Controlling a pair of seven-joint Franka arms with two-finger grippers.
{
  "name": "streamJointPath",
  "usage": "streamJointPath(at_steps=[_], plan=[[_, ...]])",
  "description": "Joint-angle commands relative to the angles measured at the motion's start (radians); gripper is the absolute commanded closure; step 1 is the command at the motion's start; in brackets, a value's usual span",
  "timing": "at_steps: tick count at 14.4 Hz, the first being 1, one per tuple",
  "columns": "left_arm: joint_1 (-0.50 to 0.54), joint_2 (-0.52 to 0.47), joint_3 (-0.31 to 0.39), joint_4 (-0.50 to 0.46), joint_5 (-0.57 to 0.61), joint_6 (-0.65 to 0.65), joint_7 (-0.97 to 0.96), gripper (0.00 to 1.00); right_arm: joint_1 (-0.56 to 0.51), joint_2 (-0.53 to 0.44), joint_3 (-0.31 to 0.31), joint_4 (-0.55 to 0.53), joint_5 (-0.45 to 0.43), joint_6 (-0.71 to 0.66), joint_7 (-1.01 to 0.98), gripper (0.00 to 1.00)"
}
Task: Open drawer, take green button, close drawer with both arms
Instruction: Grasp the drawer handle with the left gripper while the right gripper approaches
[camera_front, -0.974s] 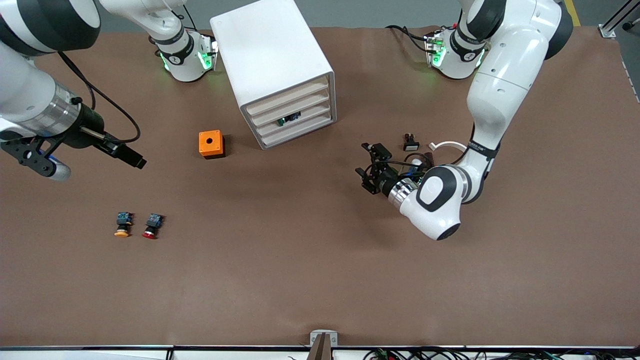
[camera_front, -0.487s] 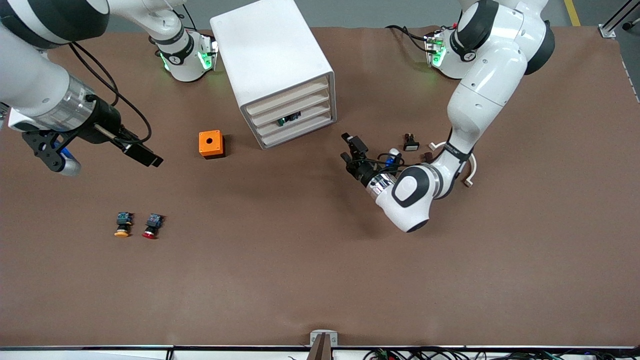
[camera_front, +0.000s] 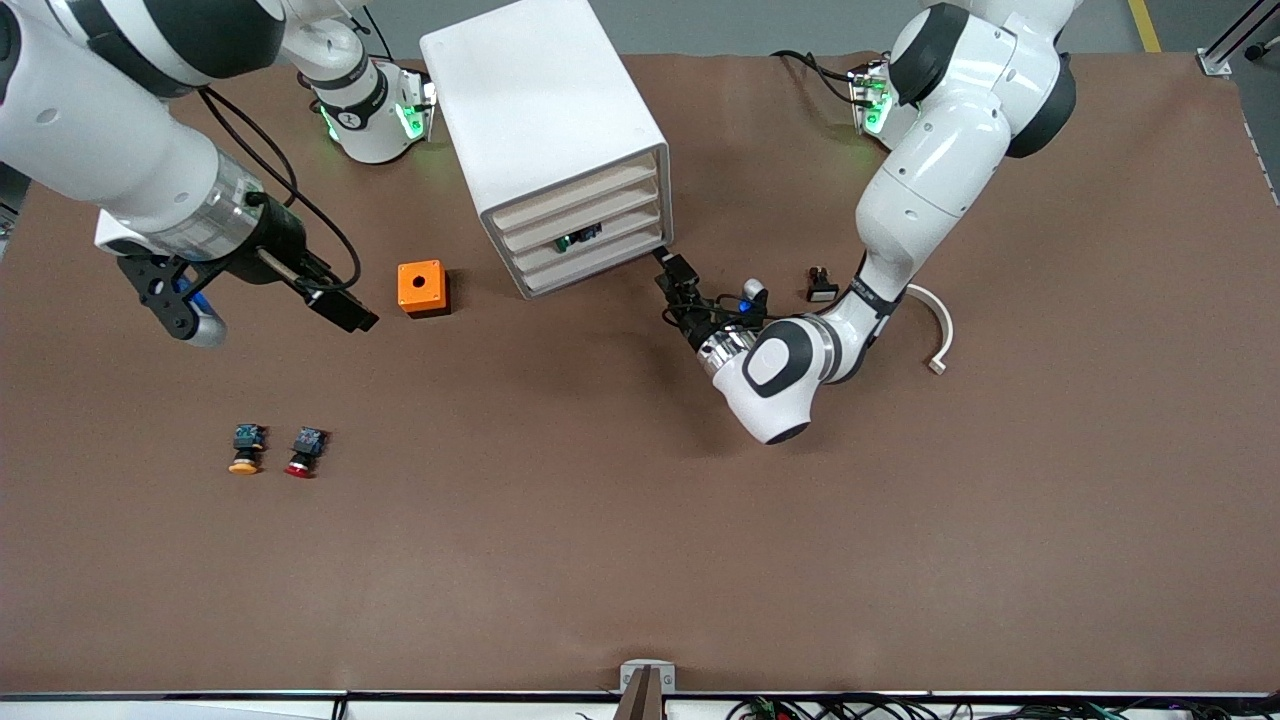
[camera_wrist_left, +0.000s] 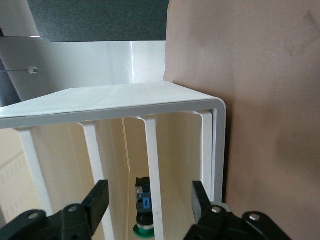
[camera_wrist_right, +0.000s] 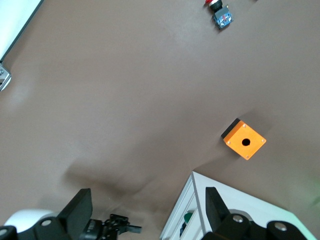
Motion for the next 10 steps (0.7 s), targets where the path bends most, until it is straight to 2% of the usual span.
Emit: streamJointPath(at_steps=[1, 10], plan=[[-0.026, 0.018, 0.0, 0.017, -0.021, -0.016, -0.019, 0.46, 0.018, 0.037, -0.007, 0.068, 0.012, -0.016, 0.06, 0.0], [-0.123, 0.019, -0.004, -0.045, -0.02, -0.022, -0.012, 0.47, 0.045, 0.058, -0.007, 0.088, 0.032, -0.007, 0.164, 0.0]])
